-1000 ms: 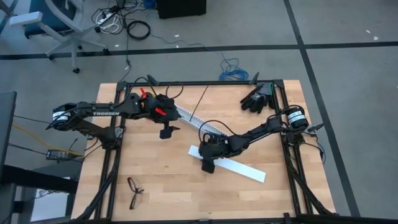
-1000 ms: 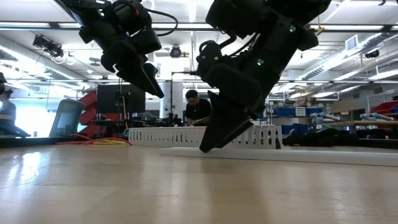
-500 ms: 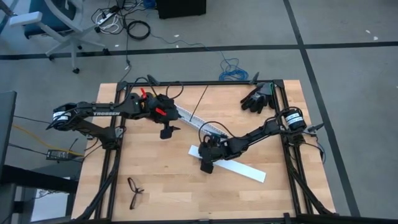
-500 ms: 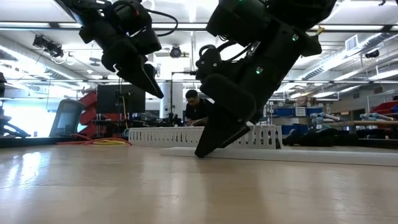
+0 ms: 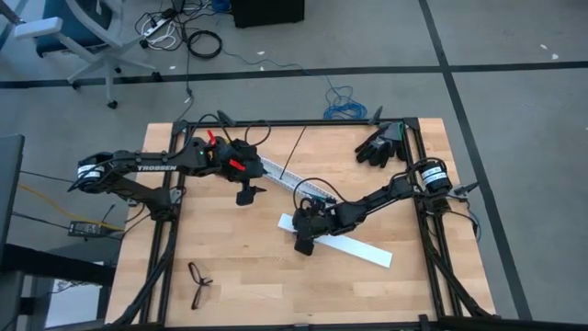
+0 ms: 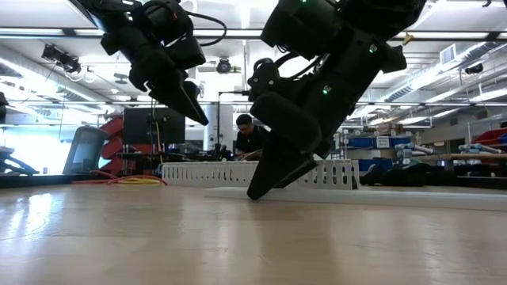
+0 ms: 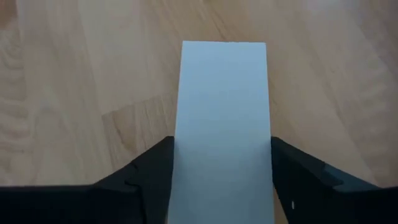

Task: Ziptie cables
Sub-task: Close the white cable duct

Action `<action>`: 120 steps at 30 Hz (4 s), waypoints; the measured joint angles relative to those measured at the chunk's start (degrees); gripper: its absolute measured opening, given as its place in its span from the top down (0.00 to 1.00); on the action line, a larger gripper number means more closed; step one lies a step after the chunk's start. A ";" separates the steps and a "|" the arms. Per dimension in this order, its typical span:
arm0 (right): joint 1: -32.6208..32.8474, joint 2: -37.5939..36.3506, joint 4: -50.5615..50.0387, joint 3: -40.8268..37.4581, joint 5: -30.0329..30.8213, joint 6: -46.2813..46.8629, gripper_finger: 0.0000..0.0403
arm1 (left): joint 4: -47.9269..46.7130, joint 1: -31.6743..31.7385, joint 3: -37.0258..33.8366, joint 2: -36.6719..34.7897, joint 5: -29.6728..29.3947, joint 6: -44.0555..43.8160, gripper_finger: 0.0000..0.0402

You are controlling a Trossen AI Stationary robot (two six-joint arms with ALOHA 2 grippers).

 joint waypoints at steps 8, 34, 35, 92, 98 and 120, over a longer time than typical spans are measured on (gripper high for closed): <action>0.02 0.02 -0.03 -0.04 0.05 -0.13 0.45 | 0.00 0.00 0.00 0.00 0.00 0.04 0.25; 2.62 -4.45 -2.99 -0.42 0.17 -0.24 0.48 | 2.57 0.00 0.00 0.00 -2.21 6.08 0.25; 2.73 -4.80 -3.67 -0.43 0.25 -0.15 0.48 | 2.63 0.00 0.00 0.00 -2.22 6.08 0.25; 26.25 -18.78 -39.58 -0.14 22.28 40.85 0.72 | -5.16 -7.91 48.61 49.76 11.54 20.05 0.25; 26.34 -18.80 -39.40 -0.13 22.26 41.94 0.72 | -0.33 -7.56 48.59 52.01 11.59 19.88 0.25; 25.11 -18.80 -38.61 -0.11 23.85 41.69 0.72 | -4.40 -5.72 48.58 53.17 11.28 18.09 0.43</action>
